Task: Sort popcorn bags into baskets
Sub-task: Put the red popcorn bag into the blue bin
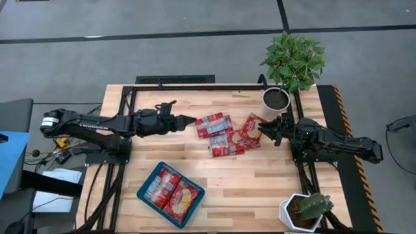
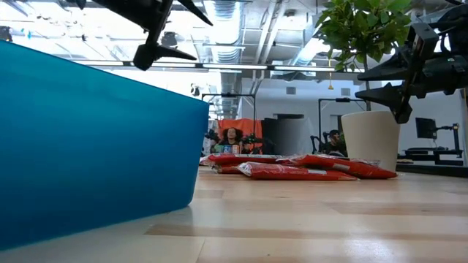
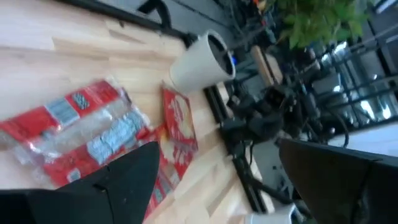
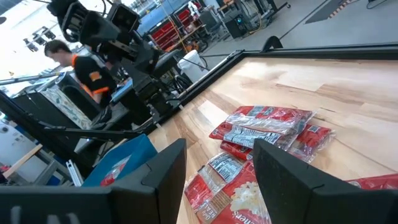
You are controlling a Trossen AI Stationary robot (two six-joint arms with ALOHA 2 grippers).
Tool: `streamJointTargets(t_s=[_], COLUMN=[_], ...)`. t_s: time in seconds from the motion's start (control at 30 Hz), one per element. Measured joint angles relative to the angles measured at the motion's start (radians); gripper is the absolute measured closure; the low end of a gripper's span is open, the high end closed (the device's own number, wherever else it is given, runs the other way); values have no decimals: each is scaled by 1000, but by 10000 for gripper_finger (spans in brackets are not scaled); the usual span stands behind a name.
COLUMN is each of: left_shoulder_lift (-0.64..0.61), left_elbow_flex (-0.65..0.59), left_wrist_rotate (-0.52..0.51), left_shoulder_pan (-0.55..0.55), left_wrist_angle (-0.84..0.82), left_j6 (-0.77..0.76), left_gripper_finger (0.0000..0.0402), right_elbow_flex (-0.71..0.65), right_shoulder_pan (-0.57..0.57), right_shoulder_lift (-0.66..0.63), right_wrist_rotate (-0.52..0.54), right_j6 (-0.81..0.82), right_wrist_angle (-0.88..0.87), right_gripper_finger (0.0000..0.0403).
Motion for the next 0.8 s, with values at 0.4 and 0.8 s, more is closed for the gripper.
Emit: streamJointTargets(t_s=[0.4,0.8], left_shoulder_lift=[-1,226], left_elbow_flex=[1,0], left_wrist_rotate=[-50,95], left_shoulder_pan=[74,177], left_wrist_angle=[-36,-320], left_j6=[-7,-256], left_gripper_finger=[83,83], right_elbow_flex=[0,0], right_shoulder_pan=[0,0], right_shoulder_lift=[0,0], right_wrist_rotate=[0,2], right_j6=[1,45], right_wrist_angle=[0,1], right_gripper_finger=[208,208])
